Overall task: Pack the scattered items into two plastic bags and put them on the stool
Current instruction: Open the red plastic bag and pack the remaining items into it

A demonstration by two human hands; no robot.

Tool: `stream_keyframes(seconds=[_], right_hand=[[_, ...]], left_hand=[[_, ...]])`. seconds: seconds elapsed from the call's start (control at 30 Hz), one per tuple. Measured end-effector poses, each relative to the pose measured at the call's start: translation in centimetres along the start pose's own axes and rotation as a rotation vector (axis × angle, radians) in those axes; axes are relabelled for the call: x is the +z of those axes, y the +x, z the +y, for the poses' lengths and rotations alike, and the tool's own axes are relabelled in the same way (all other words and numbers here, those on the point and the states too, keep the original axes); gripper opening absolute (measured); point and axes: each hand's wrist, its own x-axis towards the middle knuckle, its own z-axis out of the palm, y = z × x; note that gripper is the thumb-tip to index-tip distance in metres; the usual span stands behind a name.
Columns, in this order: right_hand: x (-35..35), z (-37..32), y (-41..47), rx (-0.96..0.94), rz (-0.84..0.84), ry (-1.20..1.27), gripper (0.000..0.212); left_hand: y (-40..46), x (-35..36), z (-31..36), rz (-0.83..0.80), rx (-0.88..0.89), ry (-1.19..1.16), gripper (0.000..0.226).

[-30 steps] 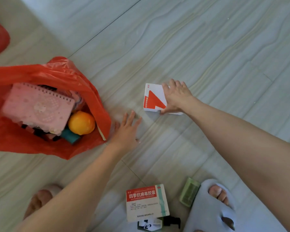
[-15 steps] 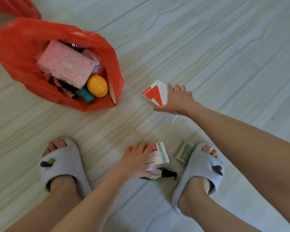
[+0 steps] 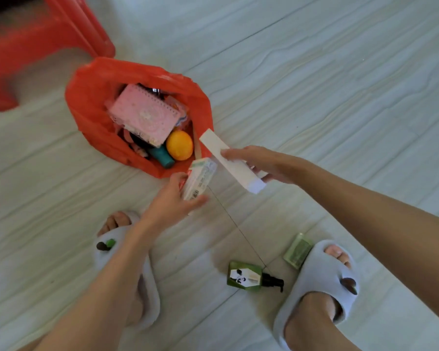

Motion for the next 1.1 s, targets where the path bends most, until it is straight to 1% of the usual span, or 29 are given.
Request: stream_keyframes(seconds=[0.07, 0.1, 0.17, 0.23, 0.27, 0.33, 0.37, 0.4, 0.53, 0.6, 0.63, 0.7, 0.73, 0.8, 0.87, 0.9, 0.93, 0.97, 1.0, 1.03, 1.07, 1.1], right_hand=[[0.8, -2.4, 0.7, -0.026, 0.014, 0.12, 0.031], [1.3, -3.5, 1.2, -0.024, 0.023, 0.19, 0.031], [2.7, -5.7, 2.3, -0.003, 0.015, 0.356, 0.034], [4.1, -7.5, 3.8, -0.033, 0.043, 0.498, 0.04], [4.7, -8.5, 4.6, -0.063, 0.087, 0.529, 0.048], [5.4, -10.3, 6.0, -0.109, 0.205, 0.509, 0.069], [5.6, -11.2, 6.3, -0.133, 0.252, 0.5, 0.072], [5.7, -11.8, 6.8, -0.146, 0.286, 0.506, 0.071], [5.8, -12.8, 7.8, -0.193, 0.367, 0.544, 0.052], [5.9, -12.3, 8.1, -0.198, 0.346, 0.557, 0.034], [5.9, -11.9, 8.2, -0.188, 0.322, 0.58, 0.029], [5.7, -11.0, 8.1, -0.18, 0.275, 0.612, 0.031], [5.6, -10.7, 7.9, -0.179, 0.248, 0.624, 0.035], [5.1, -9.8, 8.0, -0.179, 0.246, 0.65, 0.037], [4.8, -9.0, 8.2, -0.195, 0.284, 0.645, 0.028], [4.7, -8.8, 8.2, -0.209, 0.356, 0.579, 0.021], [4.6, -8.6, 8.4, -0.208, 0.476, 0.458, 0.015], [4.4, -8.2, 8.8, -0.195, 0.595, 0.327, 0.015], [4.2, -8.0, 9.2, -0.169, 0.687, 0.215, 0.025], [4.0, -7.8, 9.4, -0.139, 0.718, 0.15, 0.039], [3.9, -7.6, 9.7, -0.111, 0.704, 0.124, 0.052], [3.7, -7.3, 10.1, -0.092, 0.665, 0.116, 0.059]], left_hand=[[0.9, -2.6, 0.8, 0.225, -0.054, -0.12, 0.067], [1.6, -3.8, 1.3, 0.296, -0.097, -0.201, 0.065], [3.6, -6.1, 2.2, 0.335, -0.229, -0.448, 0.062], [5.6, -8.1, 3.0, 0.295, -0.341, -0.682, 0.059], [6.4, -8.7, 3.2, 0.276, -0.371, -0.746, 0.057], [7.4, -9.4, 3.3, 0.284, -0.371, -0.733, 0.053], [7.8, -9.5, 3.4, 0.298, -0.343, -0.706, 0.051], [8.1, -9.5, 3.5, 0.31, -0.303, -0.69, 0.049], [8.5, -8.9, 4.2, 0.236, -0.065, -0.707, 0.047], [8.5, -8.5, 4.5, 0.239, 0.039, -0.632, 0.051], [8.4, -8.3, 4.5, 0.242, 0.072, -0.596, 0.055], [8.3, -7.8, 4.1, 0.232, 0.103, -0.55, 0.066], [8.2, -7.6, 3.7, 0.231, 0.106, -0.518, 0.071], [8.2, -7.5, 2.6, 0.289, 0.071, -0.472, 0.08], [8.3, -7.8, 1.6, 0.363, 0.004, -0.458, 0.082], [8.2, -8.0, 1.5, 0.386, -0.017, -0.453, 0.079], [8.2, -8.1, 1.3, 0.403, -0.037, -0.445, 0.075], [8.3, -8.1, 1.0, 0.42, -0.062, -0.451, 0.072], [8.4, -8.0, 0.7, 0.433, -0.092, -0.486, 0.071], [8.4, -8.0, 0.7, 0.442, -0.131, -0.548, 0.072], [8.3, -7.9, 0.7, 0.458, -0.168, -0.616, 0.074], [8.3, -7.8, 0.7, 0.471, -0.213, -0.66, 0.076]])
